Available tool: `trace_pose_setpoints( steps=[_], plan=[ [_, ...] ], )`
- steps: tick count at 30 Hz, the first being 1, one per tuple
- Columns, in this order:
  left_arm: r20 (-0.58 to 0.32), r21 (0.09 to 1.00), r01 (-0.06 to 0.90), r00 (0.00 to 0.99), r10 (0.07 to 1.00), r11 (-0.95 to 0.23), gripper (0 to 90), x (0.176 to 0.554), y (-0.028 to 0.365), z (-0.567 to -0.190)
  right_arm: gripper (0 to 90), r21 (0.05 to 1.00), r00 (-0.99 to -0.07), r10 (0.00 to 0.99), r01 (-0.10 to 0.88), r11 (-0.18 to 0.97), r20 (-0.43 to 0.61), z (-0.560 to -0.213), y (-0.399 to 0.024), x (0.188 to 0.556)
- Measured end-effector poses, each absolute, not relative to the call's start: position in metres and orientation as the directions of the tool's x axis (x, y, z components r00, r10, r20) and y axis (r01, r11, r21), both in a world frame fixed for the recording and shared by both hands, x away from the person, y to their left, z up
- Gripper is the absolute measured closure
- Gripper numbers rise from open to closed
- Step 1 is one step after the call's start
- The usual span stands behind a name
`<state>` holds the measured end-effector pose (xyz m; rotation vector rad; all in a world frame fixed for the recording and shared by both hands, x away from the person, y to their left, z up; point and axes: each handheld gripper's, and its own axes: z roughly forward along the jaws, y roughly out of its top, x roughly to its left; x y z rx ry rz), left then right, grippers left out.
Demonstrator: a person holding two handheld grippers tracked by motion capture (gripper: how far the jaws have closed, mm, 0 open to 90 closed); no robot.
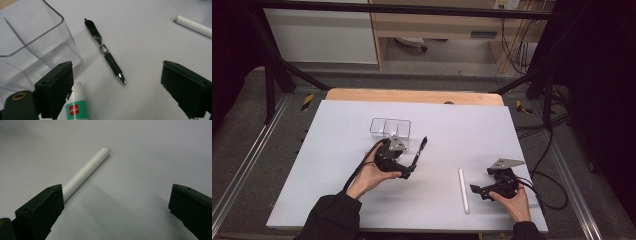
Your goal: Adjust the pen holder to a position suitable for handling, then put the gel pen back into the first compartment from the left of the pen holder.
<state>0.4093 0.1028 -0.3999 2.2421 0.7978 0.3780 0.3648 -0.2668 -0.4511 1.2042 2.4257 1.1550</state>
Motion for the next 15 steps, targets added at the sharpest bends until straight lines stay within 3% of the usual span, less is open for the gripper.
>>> trace_pose_setpoints(
  steps=[7,15],
  plan=[
    [-0.002,0.697,0.474,0.751,0.660,-0.538,15.1,0.417,0.086,-0.413,0.7,0.724,-0.650,0.743,0.588,0.362,0.157,-0.451,-0.267,0.365],
    [0.020,0.702,0.493,0.708,0.706,-0.514,28.9,0.424,0.073,-0.422,0.7,0.721,-0.651,0.743,0.590,0.365,0.156,-0.451,-0.267,0.365]
  ],
)
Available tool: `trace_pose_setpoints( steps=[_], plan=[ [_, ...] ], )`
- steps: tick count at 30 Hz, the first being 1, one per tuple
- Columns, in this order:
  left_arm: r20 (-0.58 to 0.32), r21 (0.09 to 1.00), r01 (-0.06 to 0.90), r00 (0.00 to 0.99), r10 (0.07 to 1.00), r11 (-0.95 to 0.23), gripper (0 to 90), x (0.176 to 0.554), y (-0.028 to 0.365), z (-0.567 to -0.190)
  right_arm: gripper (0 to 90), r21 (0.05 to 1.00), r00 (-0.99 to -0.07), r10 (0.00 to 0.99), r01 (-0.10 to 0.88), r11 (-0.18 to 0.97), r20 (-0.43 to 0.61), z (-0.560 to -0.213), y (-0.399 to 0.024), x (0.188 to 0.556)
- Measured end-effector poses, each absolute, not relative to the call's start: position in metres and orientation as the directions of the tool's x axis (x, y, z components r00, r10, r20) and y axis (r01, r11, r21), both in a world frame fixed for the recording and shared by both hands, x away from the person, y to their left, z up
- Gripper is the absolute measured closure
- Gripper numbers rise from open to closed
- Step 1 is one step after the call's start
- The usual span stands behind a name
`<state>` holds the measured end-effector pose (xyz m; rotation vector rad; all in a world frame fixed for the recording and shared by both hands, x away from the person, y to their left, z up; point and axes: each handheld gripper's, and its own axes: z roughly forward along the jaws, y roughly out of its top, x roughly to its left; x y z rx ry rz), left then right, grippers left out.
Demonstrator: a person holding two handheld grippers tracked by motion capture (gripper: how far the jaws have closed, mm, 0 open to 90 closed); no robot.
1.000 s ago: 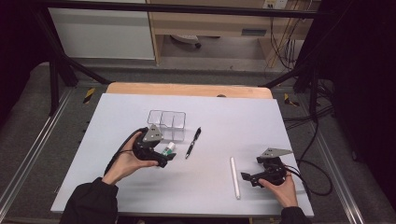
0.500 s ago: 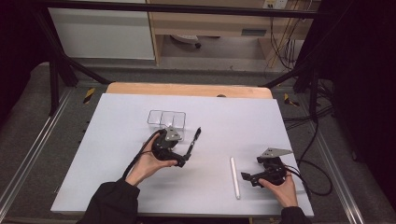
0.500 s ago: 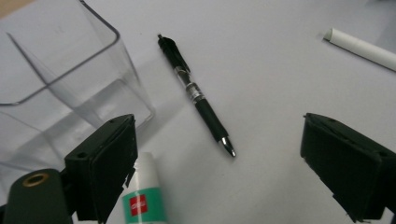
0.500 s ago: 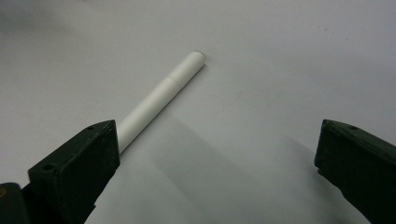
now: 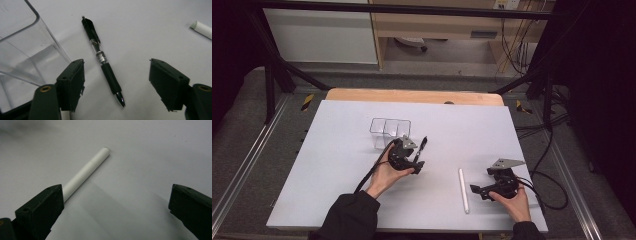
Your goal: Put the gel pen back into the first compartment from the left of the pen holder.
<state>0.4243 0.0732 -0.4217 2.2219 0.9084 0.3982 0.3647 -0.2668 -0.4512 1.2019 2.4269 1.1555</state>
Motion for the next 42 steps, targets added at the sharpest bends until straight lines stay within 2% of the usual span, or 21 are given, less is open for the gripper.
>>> trace_pose_setpoints(
  steps=[3,10,18,24,29,36,42],
  plan=[
    [0.048,0.696,0.496,0.689,0.723,-0.519,34.7,0.427,0.070,-0.425,0.7,0.720,-0.651,0.743,0.589,0.365,0.155,-0.451,-0.267,0.365],
    [0.027,0.664,0.538,0.677,0.735,-0.520,47.4,0.432,0.068,-0.433,0.7,0.722,-0.652,0.742,0.587,0.366,0.154,-0.452,-0.267,0.365],
    [0.031,0.675,0.545,0.652,0.757,-0.497,61.8,0.439,0.067,-0.440,0.7,0.724,-0.655,0.740,0.583,0.367,0.152,-0.451,-0.267,0.364],
    [0.024,0.662,0.560,0.649,0.761,-0.498,67.7,0.440,0.063,-0.444,0.7,0.719,-0.656,0.740,0.586,0.373,0.150,-0.452,-0.267,0.364],
    [0.028,0.654,0.569,0.641,0.767,-0.499,69.2,0.437,0.062,-0.443,0.7,0.718,-0.654,0.741,0.589,0.370,0.154,-0.452,-0.266,0.364],
    [0.015,0.643,0.592,0.624,0.781,-0.486,77.8,0.436,0.063,-0.442,0.7,0.720,-0.655,0.740,0.587,0.371,0.153,-0.451,-0.266,0.364],
    [0.015,0.651,0.594,0.612,0.791,-0.472,78.8,0.434,0.062,-0.443,0.7,0.724,-0.656,0.739,0.583,0.369,0.152,-0.451,-0.267,0.364]
  ],
)
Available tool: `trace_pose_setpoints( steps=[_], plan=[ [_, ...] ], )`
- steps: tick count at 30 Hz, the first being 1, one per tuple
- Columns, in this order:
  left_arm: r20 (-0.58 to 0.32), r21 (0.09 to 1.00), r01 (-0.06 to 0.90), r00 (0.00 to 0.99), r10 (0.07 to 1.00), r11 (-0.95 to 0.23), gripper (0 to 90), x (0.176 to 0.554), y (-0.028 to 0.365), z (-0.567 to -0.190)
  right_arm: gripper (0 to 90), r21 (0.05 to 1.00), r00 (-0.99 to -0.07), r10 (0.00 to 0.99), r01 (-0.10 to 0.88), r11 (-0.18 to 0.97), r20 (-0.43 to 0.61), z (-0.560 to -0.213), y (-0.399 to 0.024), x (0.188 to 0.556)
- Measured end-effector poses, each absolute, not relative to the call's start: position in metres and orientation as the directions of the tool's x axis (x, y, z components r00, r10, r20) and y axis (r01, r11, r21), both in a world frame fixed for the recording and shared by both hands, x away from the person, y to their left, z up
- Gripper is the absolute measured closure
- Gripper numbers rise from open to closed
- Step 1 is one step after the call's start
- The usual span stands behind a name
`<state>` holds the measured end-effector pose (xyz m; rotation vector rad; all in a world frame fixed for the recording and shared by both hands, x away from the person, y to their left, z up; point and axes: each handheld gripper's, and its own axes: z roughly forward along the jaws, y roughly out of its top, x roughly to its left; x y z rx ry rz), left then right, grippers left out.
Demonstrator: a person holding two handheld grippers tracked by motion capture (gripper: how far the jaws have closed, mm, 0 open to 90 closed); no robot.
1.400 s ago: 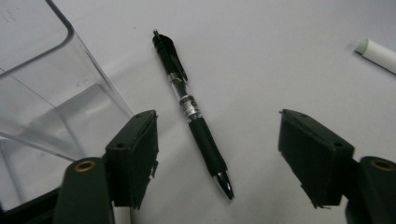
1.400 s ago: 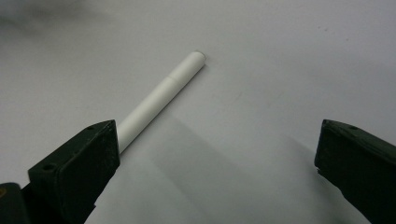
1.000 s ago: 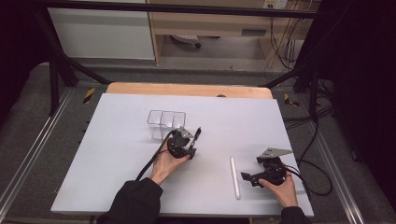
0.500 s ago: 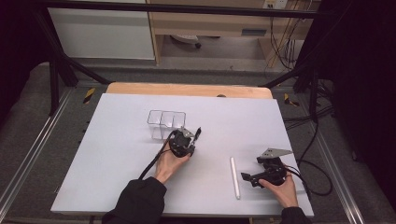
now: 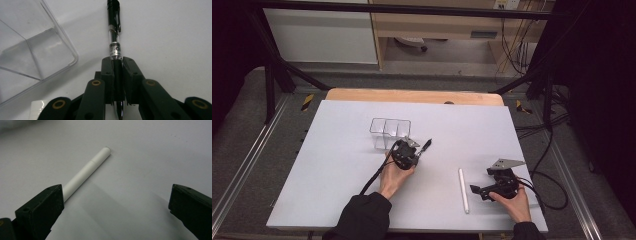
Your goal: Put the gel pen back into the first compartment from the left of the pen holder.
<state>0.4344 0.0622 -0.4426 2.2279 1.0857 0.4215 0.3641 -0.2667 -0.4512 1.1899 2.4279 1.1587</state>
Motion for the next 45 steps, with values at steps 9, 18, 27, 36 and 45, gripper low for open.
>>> trace_pose_setpoints(
  steps=[9,18,27,36,45],
  plan=[
    [-0.002,0.664,0.580,0.632,0.775,-0.472,79.2,0.433,0.067,-0.441,0.7,0.724,-0.656,0.740,0.582,0.370,0.149,-0.451,-0.267,0.364],
    [-0.027,0.678,0.550,0.681,0.732,-0.487,79.4,0.425,0.077,-0.428,0.7,0.726,-0.657,0.739,0.579,0.372,0.145,-0.451,-0.267,0.364],
    [-0.036,0.680,0.502,0.751,0.659,-0.535,79.4,0.408,0.098,-0.414,0.7,0.724,-0.673,0.730,0.564,0.397,0.123,-0.447,-0.260,0.363],
    [-0.051,0.663,0.473,0.801,0.596,-0.580,79.4,0.391,0.122,-0.405,0.7,0.727,-0.712,0.700,0.509,0.460,0.055,-0.435,-0.237,0.361],
    [-0.053,0.645,0.454,0.829,0.556,-0.615,79.3,0.380,0.135,-0.401,1.0,0.706,-0.782,0.621,0.408,0.579,-0.057,-0.422,-0.194,0.357]
  ],
)
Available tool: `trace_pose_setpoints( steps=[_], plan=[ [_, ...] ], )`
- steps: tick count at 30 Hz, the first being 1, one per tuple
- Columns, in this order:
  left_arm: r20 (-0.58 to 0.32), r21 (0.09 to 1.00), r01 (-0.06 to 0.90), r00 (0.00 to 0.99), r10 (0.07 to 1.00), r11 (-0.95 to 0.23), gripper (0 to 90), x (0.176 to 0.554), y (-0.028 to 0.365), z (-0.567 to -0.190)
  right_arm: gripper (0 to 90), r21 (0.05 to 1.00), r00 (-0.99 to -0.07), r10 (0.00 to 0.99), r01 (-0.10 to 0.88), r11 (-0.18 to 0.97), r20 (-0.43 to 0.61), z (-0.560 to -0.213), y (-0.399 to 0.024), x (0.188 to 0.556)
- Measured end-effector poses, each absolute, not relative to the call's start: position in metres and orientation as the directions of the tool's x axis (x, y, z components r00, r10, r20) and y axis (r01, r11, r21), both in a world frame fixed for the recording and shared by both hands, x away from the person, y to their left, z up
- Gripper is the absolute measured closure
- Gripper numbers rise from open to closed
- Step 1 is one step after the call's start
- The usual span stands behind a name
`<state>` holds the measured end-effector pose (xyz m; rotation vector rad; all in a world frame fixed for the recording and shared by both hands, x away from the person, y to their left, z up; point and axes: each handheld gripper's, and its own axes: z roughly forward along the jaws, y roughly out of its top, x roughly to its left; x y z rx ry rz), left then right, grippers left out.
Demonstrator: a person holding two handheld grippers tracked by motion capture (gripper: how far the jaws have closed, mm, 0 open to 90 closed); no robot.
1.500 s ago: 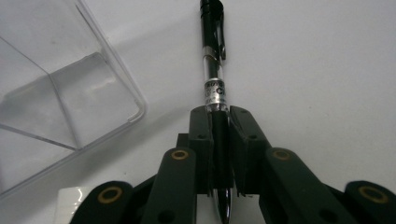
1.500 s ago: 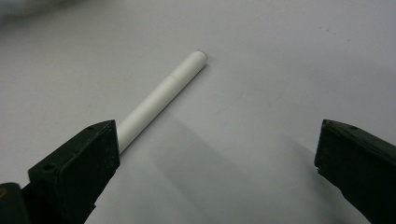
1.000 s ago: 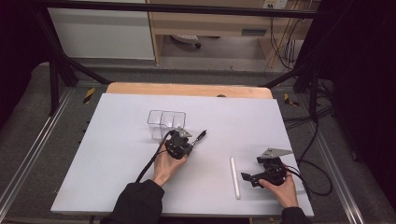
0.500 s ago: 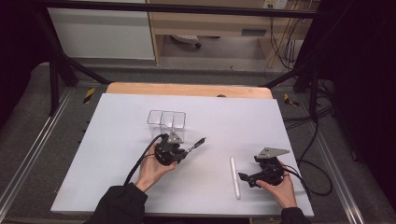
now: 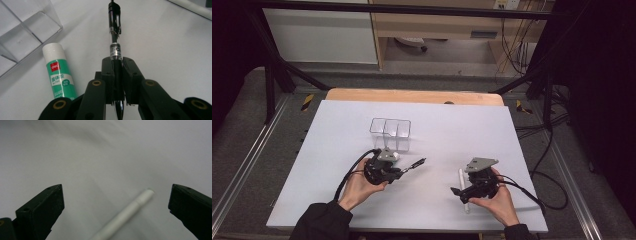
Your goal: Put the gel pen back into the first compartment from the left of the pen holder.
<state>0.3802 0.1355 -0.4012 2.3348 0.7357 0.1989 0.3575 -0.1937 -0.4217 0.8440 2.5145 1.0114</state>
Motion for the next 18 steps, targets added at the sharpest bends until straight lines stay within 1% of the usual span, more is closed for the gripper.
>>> trace_pose_setpoints(
  steps=[7,18],
  plan=[
    [-0.036,0.630,0.432,0.846,0.531,-0.646,79.3,0.375,0.140,-0.394,1.9,0.661,-0.834,0.529,0.309,0.683,-0.157,-0.415,-0.154,0.355],
    [-0.036,0.606,0.411,0.869,0.493,-0.681,79.3,0.373,0.140,-0.390,3.3,0.625,-0.863,0.445,0.213,0.751,-0.240,-0.410,-0.115,0.355]
  ],
)
